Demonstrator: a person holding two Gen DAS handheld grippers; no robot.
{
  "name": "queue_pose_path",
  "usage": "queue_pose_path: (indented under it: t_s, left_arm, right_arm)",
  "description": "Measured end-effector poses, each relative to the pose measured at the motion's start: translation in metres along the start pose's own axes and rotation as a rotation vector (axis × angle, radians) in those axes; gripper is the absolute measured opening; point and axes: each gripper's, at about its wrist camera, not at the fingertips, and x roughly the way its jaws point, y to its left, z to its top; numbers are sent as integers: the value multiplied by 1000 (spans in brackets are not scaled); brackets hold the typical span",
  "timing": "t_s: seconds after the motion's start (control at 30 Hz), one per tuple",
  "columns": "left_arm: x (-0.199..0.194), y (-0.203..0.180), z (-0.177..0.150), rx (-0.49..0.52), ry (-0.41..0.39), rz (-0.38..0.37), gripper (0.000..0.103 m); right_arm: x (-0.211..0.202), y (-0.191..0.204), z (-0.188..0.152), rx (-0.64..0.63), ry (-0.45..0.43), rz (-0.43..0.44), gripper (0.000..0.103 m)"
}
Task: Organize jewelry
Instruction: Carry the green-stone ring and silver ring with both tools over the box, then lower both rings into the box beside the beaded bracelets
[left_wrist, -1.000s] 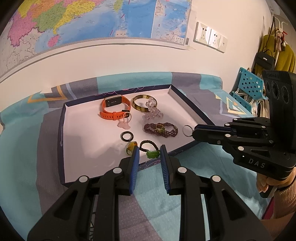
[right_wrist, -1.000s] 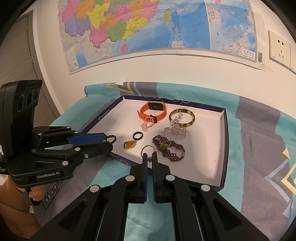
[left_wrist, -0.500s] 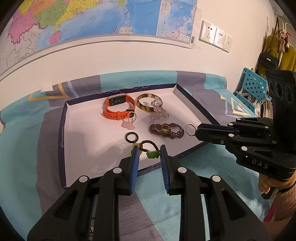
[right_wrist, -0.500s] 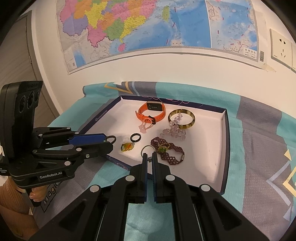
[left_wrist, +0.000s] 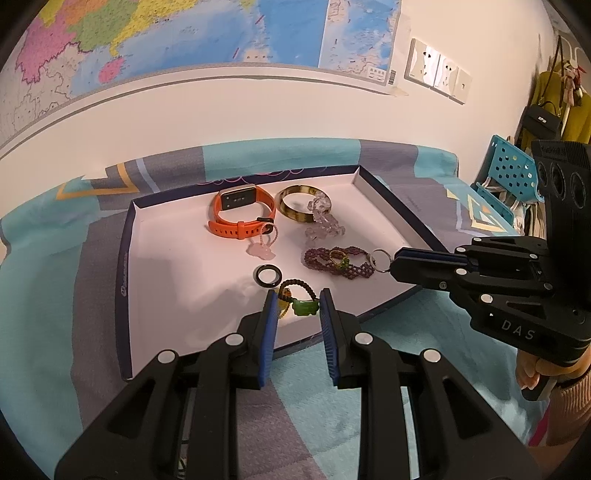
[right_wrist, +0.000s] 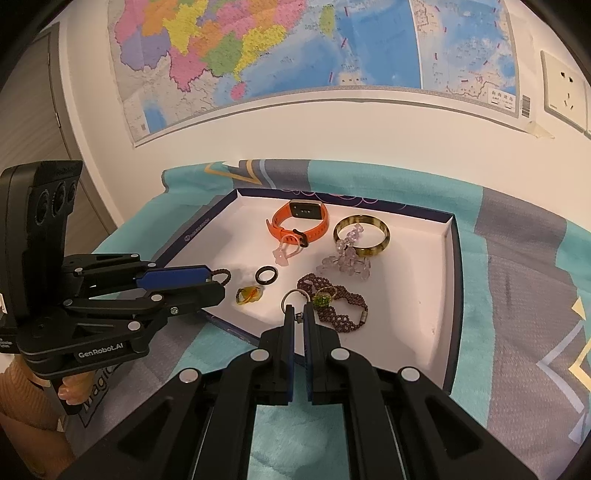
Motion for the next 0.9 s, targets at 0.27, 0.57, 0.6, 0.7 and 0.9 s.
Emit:
queue_pose_path:
  t_s: [0.27, 0.57, 0.6, 0.7, 0.9]
  left_arm:
    - [4, 2, 1, -3, 8, 10, 23]
    - [13, 3, 3, -9, 22, 20, 23]
    - [14, 4, 3, -11, 23, 22, 23]
    - [16, 5, 3, -15, 27, 28, 23]
    - [20, 7, 2, -21, 37, 37, 23]
  right_arm:
    - [6, 0, 1, 0, 13, -3, 3]
    - [15, -1, 1, 8, 29, -1, 3]
    - [15, -1, 1, 9, 30, 0, 3]
    - [17, -2, 2, 11, 34, -1, 3]
    - [19, -3, 3, 16, 38, 2, 3]
